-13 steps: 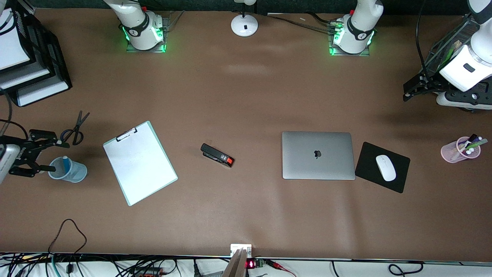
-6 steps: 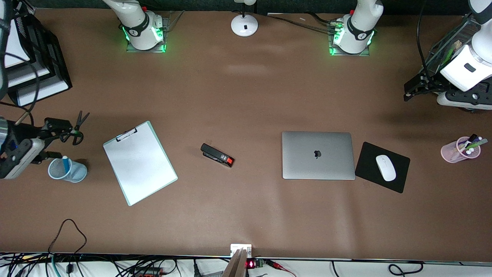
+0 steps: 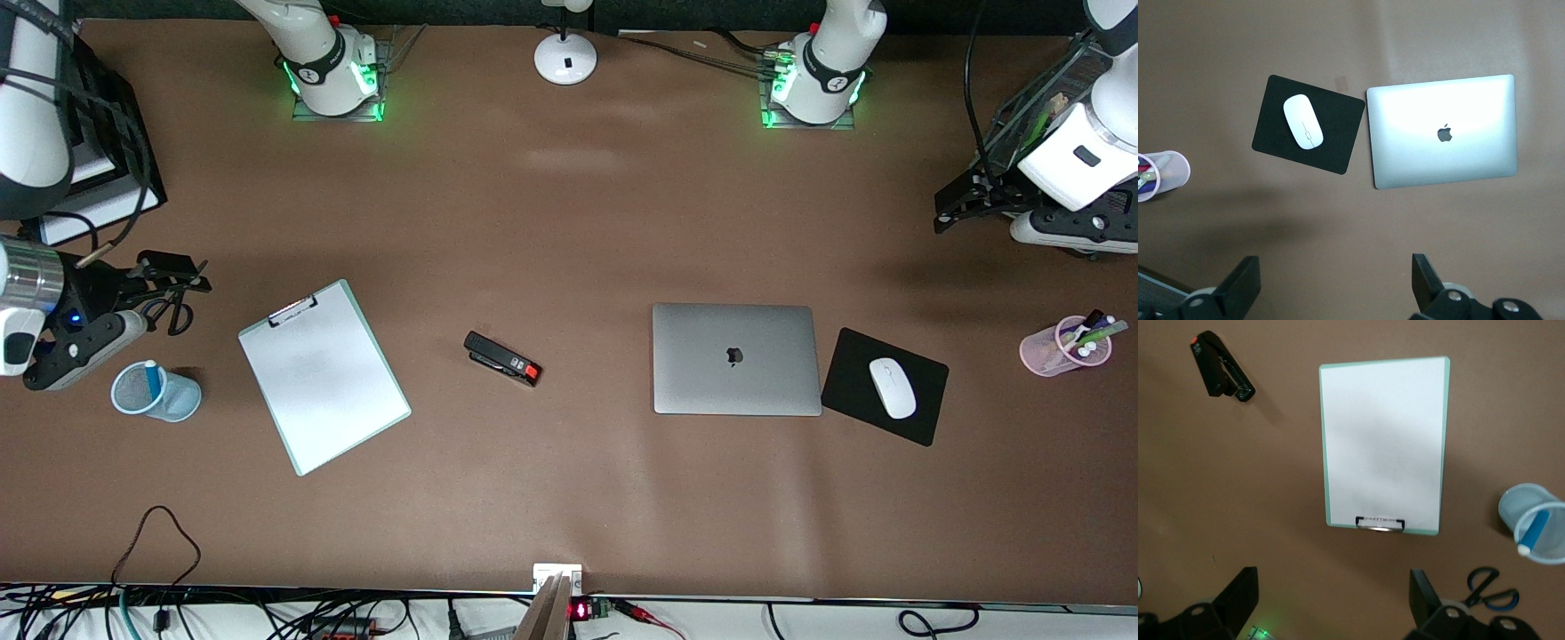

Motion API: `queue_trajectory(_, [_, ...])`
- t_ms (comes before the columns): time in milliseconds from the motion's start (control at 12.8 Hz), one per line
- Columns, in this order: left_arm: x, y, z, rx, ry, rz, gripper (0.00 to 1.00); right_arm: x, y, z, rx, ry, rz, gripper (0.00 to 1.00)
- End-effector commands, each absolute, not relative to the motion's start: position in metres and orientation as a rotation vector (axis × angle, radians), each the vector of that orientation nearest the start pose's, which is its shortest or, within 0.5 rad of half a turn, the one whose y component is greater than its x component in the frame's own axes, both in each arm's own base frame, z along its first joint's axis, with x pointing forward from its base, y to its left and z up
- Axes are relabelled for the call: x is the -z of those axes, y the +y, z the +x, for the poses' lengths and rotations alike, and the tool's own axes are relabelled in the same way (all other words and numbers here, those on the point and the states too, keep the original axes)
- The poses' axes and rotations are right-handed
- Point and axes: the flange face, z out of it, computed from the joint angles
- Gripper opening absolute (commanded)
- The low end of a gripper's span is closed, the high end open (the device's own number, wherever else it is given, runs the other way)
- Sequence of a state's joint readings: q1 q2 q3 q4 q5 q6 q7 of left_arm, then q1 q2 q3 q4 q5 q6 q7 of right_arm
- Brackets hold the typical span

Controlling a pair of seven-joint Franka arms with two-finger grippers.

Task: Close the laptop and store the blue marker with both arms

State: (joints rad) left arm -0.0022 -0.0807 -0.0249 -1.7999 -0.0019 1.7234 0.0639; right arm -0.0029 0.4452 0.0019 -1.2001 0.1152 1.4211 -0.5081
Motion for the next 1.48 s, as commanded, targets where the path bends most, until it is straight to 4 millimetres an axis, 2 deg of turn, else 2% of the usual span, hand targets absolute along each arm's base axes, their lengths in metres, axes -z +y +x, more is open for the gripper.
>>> queue_trajectory(0, [-0.579,-0.013,0.541,-0.003,0.173,-3.12,1.0,-0.53,0.032,0.648,-0.353,-0.677,-2.962,1.0])
queue_trajectory(156, [-0.579,-0.013,0.541,-0.003,0.173,-3.12,1.0,-0.553,0.05,0.634,-0.369,-0.531,-3.082,1.0])
queue_trajectory(311, [-0.579,-0.013,0.541,-0.003,0.173,-3.12,1.0,-0.575,0.056,0.617,-0.395,-0.377,-3.148,1.0])
queue_trajectory(701, [-0.579,-0.011,0.541,-0.006,0.166,-3.119,1.0,-0.611,0.039,0.581,-0.339,-0.243,-3.176,1.0])
queue_trajectory(934, [-0.579,-0.012,0.541,-0.006,0.168,-3.119,1.0,-0.63,0.03,0.577,-0.26,-0.219,-3.201,1.0])
queue_trajectory(1402, [-0.578,-0.011,0.541,-0.008,0.168,-3.119,1.0,-0.634,0.013,0.584,-0.164,-0.117,-3.172,1.0])
